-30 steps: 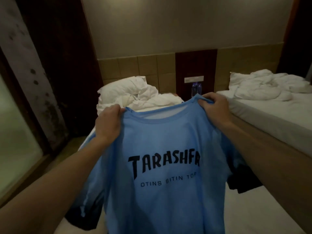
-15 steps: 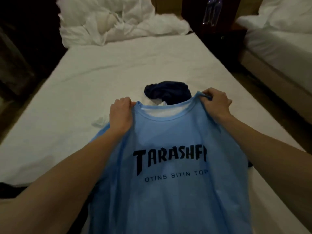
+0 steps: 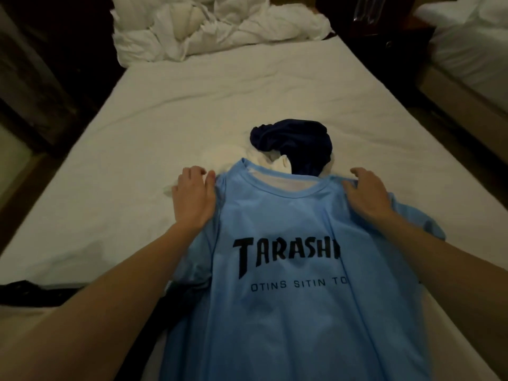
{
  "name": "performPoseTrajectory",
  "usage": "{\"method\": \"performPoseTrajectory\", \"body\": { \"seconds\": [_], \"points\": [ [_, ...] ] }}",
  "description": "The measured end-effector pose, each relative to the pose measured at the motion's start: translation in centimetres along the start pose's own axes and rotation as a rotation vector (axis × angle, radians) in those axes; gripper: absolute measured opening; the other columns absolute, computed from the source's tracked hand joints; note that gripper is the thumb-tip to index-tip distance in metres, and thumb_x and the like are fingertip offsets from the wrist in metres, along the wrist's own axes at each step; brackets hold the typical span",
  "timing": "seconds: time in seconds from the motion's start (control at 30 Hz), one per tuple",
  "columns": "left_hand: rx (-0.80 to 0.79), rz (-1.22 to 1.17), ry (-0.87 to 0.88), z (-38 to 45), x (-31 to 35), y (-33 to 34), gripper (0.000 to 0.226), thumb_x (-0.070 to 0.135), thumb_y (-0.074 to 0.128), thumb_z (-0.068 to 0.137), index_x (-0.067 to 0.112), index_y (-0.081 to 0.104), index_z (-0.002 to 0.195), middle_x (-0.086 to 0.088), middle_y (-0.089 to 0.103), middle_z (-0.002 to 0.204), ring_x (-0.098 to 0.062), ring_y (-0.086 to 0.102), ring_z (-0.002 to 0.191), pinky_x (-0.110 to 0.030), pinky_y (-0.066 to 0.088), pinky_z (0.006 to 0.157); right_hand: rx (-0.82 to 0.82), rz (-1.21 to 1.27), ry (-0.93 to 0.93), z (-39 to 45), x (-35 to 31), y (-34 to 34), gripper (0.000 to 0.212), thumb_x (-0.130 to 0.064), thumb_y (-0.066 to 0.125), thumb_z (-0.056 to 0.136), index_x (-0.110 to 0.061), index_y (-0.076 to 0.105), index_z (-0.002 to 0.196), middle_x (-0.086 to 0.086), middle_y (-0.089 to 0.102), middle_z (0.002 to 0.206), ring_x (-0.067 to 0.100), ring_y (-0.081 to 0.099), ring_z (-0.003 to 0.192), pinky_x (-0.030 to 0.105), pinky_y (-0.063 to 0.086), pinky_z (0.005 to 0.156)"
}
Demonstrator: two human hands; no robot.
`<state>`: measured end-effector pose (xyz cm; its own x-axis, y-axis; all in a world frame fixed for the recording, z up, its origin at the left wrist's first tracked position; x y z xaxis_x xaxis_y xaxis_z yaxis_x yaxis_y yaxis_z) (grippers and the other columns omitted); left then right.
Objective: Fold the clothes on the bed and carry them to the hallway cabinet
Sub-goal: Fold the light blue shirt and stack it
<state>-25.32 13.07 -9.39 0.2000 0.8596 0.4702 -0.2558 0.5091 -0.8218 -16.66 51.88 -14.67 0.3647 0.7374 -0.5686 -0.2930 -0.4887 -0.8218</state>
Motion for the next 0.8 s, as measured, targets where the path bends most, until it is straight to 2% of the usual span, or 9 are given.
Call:
{"method": "performPoseTrajectory", "body": {
  "seconds": [0.13, 0.23, 0.33, 0.4, 0.47, 0.53, 0.6, 0.67, 0.8],
  "points": [
    [-0.397, 0.093, -0.203, -5.0, -3.3, -0.2, 0.076, 0.061, 0.046, 0.095, 0.001, 0.034, 0.139, -0.021, 0.035, 0.142, -0.042, 0.049, 0.123, -0.050, 0.043, 0.097, -0.106, -0.140, 0.115, -3.6, 2.7, -2.4, 0.040, -0.020, 0.038, 0.100, -0.006, 0.049, 0.135, 0.020, 0.054, 0.135, 0.039, 0.050, 0.121, 0.052, 0.029, 0.112],
    [-0.588, 0.161, -0.184, -8.6, -3.5, -1.2, 0.108, 0.074, 0.065, 0.073, 0.003, 0.020, 0.142, -0.020, 0.027, 0.141, -0.041, 0.045, 0.126, -0.052, 0.045, 0.099, -0.111, -0.168, 0.274, -6.4, 5.0, -4.6, 0.039, -0.027, 0.033, 0.097, -0.011, 0.052, 0.128, 0.017, 0.050, 0.137, 0.038, 0.043, 0.127, 0.061, 0.009, 0.114],
    [-0.868, 0.281, -0.133, -12.4, -3.7, -1.6, 0.140, 0.084, 0.075, 0.046, 0.013, 0.013, 0.149, -0.011, 0.025, 0.147, -0.035, 0.041, 0.133, -0.050, 0.042, 0.107, -0.154, -0.099, 0.391, -8.1, 7.8, -5.7, 0.065, -0.050, 0.022, 0.092, -0.014, 0.039, 0.143, 0.017, 0.038, 0.149, 0.041, 0.036, 0.133, 0.059, 0.022, 0.112],
    [-1.053, 0.505, -0.067, -14.6, -4.1, -2.5, 0.123, 0.078, 0.081, 0.048, 0.015, 0.038, 0.144, -0.005, 0.044, 0.144, -0.026, 0.049, 0.129, -0.039, 0.044, 0.105, -0.203, -0.047, 0.419, -8.9, 9.0, -5.8, 0.076, -0.058, 0.026, 0.088, -0.009, 0.037, 0.145, 0.021, 0.040, 0.148, 0.043, 0.042, 0.129, 0.047, 0.036, 0.106],
    [-0.989, 0.650, -0.035, -14.5, -4.3, -3.8, 0.069, 0.044, 0.080, 0.075, 0.014, 0.053, 0.130, -0.007, 0.053, 0.135, -0.028, 0.056, 0.121, -0.035, 0.048, 0.097, -0.204, 0.018, 0.476, -10.1, 9.5, -6.4, 0.065, -0.044, 0.048, 0.095, 0.003, 0.041, 0.140, 0.029, 0.048, 0.139, 0.044, 0.051, 0.121, 0.041, 0.043, 0.093],
    [-0.784, 0.632, -0.059, -12.9, -3.7, -5.5, 0.040, 0.018, 0.064, 0.084, 0.018, 0.056, 0.123, -0.009, 0.055, 0.131, -0.029, 0.058, 0.117, -0.035, 0.049, 0.094, -0.198, 0.053, 0.487, -10.5, 10.0, -6.9, 0.051, -0.025, 0.057, 0.096, 0.012, 0.047, 0.129, 0.033, 0.052, 0.130, 0.044, 0.055, 0.114, 0.038, 0.044, 0.082],
    [-0.579, 0.469, -0.119, -11.1, -2.4, -7.5, 0.032, 0.010, 0.055, 0.083, 0.021, 0.062, 0.112, -0.009, 0.060, 0.123, -0.030, 0.060, 0.111, -0.036, 0.049, 0.091, -0.195, 0.066, 0.478, -10.5, 10.4, -7.1, 0.036, -0.011, 0.058, 0.093, 0.014, 0.051, 0.118, 0.034, 0.054, 0.126, 0.043, 0.056, 0.109, 0.037, 0.042, 0.079],
    [-0.379, 0.295, -0.144, -9.1, -0.6, -9.6, 0.029, 0.008, 0.052, 0.081, 0.022, 0.065, 0.103, -0.011, 0.065, 0.113, -0.033, 0.063, 0.102, -0.040, 0.053, 0.085, -0.214, 0.080, 0.487, -10.8, 10.8, -7.2, 0.035, -0.007, 0.064, 0.089, 0.014, 0.053, 0.114, 0.032, 0.056, 0.119, 0.040, 0.057, 0.104, 0.037, 0.043, 0.077],
    [-0.205, 0.447, 0.164, -7.1, 5.3, -10.0, 0.027, 0.002, 0.056, 0.083, 0.020, 0.067, 0.100, -0.006, 0.057, 0.106, -0.031, 0.052, 0.106, -0.043, 0.042, 0.084, -0.227, 0.099, 0.435, -11.1, 10.8, -6.9, 0.046, -0.022, 0.078, 0.080, 0.008, 0.062, 0.110, 0.023, 0.064, 0.106, 0.038, 0.062, 0.100, 0.034, 0.045, 0.072]
  ]
}}
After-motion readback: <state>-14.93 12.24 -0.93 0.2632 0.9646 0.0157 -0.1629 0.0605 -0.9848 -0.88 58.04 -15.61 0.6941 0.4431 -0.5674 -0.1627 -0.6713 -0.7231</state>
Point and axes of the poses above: each hand's wrist, its own z-axis towards the middle knuckle, its own y-axis out of the palm, x = y × z, the point moved 9 cm from there along z, towards the middle knuckle
